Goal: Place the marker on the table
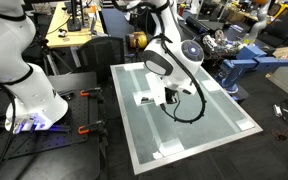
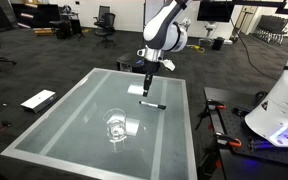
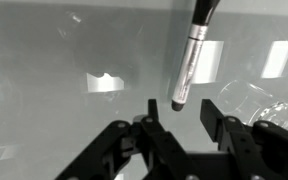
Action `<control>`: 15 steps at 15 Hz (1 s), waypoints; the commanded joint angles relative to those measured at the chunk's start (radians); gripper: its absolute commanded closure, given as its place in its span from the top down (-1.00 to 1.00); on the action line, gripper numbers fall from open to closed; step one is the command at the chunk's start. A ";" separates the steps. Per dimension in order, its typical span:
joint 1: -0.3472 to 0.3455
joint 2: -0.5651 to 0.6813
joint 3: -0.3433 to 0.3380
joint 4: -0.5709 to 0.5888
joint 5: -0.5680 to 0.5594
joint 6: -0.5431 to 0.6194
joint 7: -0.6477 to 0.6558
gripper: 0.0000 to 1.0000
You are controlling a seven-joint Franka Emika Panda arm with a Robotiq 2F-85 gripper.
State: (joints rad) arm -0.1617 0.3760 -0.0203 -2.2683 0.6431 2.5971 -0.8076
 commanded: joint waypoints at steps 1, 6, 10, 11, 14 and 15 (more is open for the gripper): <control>-0.031 0.000 0.030 0.020 -0.033 -0.027 0.063 0.65; -0.011 -0.079 0.033 -0.023 -0.083 -0.006 0.128 1.00; 0.009 -0.178 0.041 -0.062 -0.170 0.002 0.220 1.00; 0.016 -0.204 0.041 -0.071 -0.196 0.002 0.245 1.00; 0.041 -0.289 0.033 -0.108 -0.276 0.017 0.330 1.00; 0.048 -0.312 0.033 -0.118 -0.296 0.023 0.353 1.00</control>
State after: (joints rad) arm -0.1374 0.1720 0.0172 -2.3137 0.4115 2.5985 -0.5384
